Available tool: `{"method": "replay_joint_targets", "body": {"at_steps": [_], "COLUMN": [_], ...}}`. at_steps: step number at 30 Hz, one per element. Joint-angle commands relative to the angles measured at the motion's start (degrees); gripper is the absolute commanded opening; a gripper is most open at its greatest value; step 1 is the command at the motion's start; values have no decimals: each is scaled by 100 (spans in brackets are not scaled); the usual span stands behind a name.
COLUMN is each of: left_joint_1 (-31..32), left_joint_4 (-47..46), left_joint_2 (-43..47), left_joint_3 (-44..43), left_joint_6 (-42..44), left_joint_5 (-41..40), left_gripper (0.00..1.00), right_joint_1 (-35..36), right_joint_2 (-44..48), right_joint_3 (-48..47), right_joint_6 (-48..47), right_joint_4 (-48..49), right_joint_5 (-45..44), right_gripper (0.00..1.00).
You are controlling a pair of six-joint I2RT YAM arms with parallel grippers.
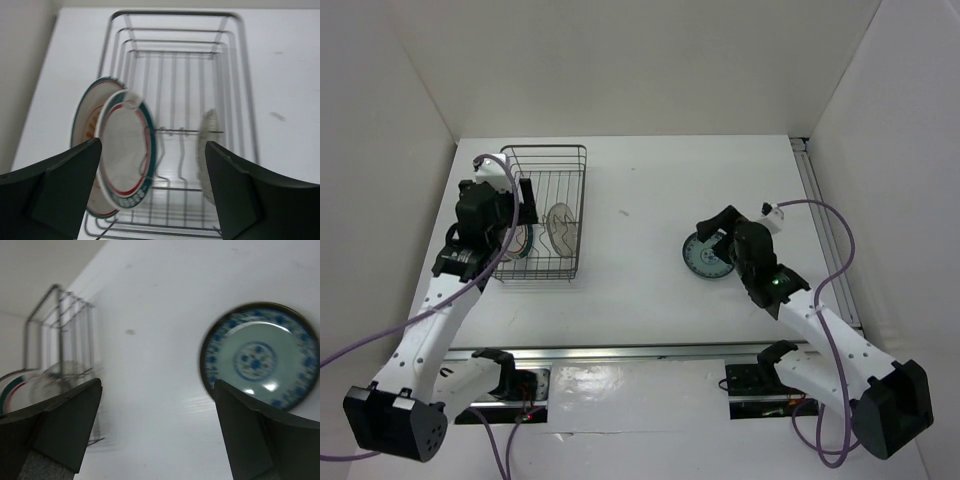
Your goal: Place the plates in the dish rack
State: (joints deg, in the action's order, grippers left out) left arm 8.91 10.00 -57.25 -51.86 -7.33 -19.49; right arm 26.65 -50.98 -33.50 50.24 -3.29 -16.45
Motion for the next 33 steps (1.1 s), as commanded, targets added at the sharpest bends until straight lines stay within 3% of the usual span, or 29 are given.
{"method": "replay_joint_targets", "body": {"at_steps": [1, 10, 15, 25, 29, 32, 33], "left_joint_1": [-3, -3, -3, -3, -3, -3, -3], "left_joint_4": [-121, -174, -112, -183, -183, -183, -183], "left_joint_2": [303, -92, -269, -216, -216, -216, -216], "left_joint_3": [-386, -667, -800, -747, -747, -747, -747], "left_joint_6": [-356, -814, -832, -778, -778, -778, -778], "left_joint_5": [1902, 4863, 5611, 5430, 5429, 5324, 5324], "left_gripper": [99, 100, 100, 100, 100, 100, 100], "right_joint_1": [-29, -29, -29, -213, -319, -319, -319], "right_joint_2": [-272, -579, -1158, -2432, -2793, -2953, -3031], "right_joint_3": [-88, 949, 1160, 1117, 1240, 1240, 1240], "right_joint_6": [724, 1611, 1691, 1770, 1875, 1937, 1937], "right_joint_4": [-1842, -859, 70, 1004, 1269, 1269, 1269], "right_joint_5": [-1300, -1028, -1027, -1027, -974, -922, -922], "right_gripper": [100, 96, 92, 83, 63, 39, 36]}}
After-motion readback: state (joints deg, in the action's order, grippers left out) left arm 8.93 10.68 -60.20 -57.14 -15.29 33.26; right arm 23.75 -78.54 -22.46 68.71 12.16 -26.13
